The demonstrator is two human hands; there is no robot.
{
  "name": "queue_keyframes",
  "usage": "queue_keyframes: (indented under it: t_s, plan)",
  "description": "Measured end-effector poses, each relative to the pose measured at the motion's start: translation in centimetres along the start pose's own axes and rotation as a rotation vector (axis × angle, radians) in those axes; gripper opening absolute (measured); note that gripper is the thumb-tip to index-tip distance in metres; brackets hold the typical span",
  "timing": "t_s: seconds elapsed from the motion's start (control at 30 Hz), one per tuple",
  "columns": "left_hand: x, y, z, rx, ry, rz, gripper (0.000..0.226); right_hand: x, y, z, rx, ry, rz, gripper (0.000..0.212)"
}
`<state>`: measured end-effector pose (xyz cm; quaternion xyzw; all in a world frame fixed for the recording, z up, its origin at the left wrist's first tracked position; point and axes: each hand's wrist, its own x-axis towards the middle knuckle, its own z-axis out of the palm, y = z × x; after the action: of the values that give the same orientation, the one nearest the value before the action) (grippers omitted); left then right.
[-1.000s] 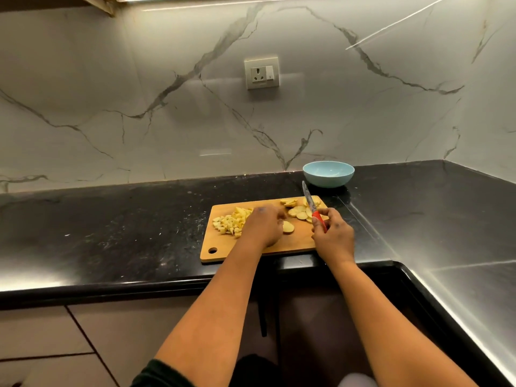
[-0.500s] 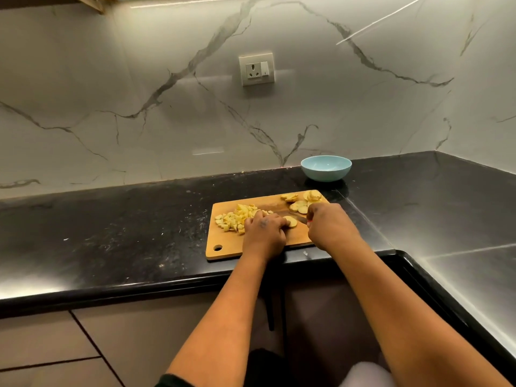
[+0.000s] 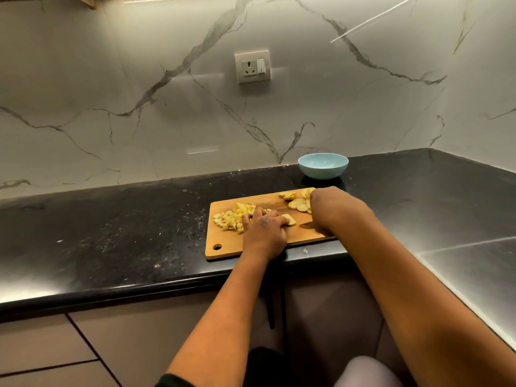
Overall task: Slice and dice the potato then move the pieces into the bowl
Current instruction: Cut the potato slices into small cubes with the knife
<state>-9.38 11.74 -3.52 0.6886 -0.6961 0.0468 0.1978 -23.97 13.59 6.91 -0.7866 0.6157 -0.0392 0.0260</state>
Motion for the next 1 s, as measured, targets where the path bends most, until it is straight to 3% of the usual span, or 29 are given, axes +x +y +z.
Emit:
queue_keyframes:
  t_s: [0.1, 0.27, 0.4, 0.67, 0.83, 1.0]
  plan:
    - [-0.1, -0.2, 0.0, -0.050, 0.012, -0.003, 0.038, -0.3, 1.1, 0.3, 0.031, 0.019, 0.009, 0.031]
    - [-0.4, -0.2, 0.0, -0.112, 0.062, -0.021, 0.035, -0.1, 1.5, 2.9, 0.266, 0.254, 0.002, 0.020]
    - [-0.4, -0.2, 0.1, -0.096, 0.052, -0.016, 0.035, 0.0, 1.1, 4.3, 0.270, 0.186, -0.005, 0.015]
    - [-0.4, 0.0, -0.3, -0.084, 0.029, -0.025, 0.035, 0.8, -0.6, 2.8, 0.088, -0.061, -0.016, 0.042]
    - [-0.5, 0.1, -0.2, -0.058, 0.025, -0.023, 0.035, 0.6, 0.2, 0.5, -0.015, -0.025, -0.042, 0.035]
    - [-0.4, -0.4, 0.0, -0.149, 0.064, -0.050, 0.038, 0.1, 2.2, 0.6, 0.073, 0.009, -0.062, 0.028]
